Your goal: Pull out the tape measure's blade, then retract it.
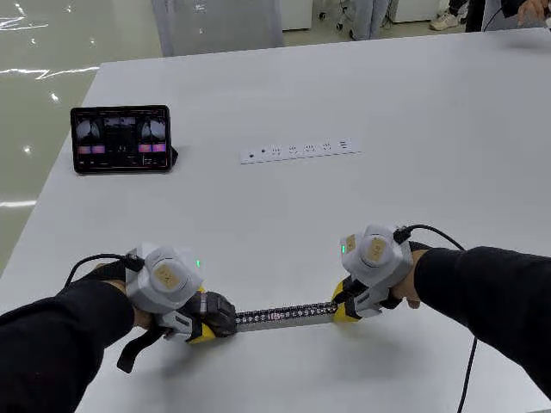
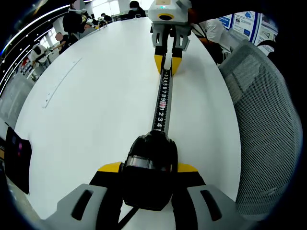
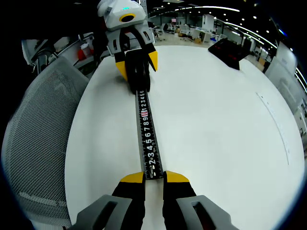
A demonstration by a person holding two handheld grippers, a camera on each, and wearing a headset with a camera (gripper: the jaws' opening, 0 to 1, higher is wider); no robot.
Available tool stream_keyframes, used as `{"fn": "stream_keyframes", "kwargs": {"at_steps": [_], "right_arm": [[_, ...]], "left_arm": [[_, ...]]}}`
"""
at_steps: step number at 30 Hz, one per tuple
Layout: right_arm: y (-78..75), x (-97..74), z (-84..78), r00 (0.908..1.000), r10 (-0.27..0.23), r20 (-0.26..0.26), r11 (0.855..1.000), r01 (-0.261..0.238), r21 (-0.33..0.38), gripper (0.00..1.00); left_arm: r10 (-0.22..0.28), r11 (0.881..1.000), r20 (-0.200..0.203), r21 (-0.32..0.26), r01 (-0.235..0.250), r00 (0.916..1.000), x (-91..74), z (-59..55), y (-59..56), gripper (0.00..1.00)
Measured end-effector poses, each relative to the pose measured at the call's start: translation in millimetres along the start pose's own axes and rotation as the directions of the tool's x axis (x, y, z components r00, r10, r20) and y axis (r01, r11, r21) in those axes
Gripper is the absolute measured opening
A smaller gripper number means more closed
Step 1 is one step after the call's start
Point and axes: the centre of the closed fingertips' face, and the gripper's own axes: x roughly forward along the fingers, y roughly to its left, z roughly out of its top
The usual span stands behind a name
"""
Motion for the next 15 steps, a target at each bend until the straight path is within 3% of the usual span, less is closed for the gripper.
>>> {"fn": "stream_keyframes", "kwargs": {"at_steps": [15], "right_arm": [[-1.8,-6.7,-10.8,1.0000,-0.006,-0.007,1.000,0.006,0.007,0.09]], "left_arm": [[0.000,1.000,0.002,0.001,0.000,1.0000,0.0,0.5,-0.1,0.34]]}}
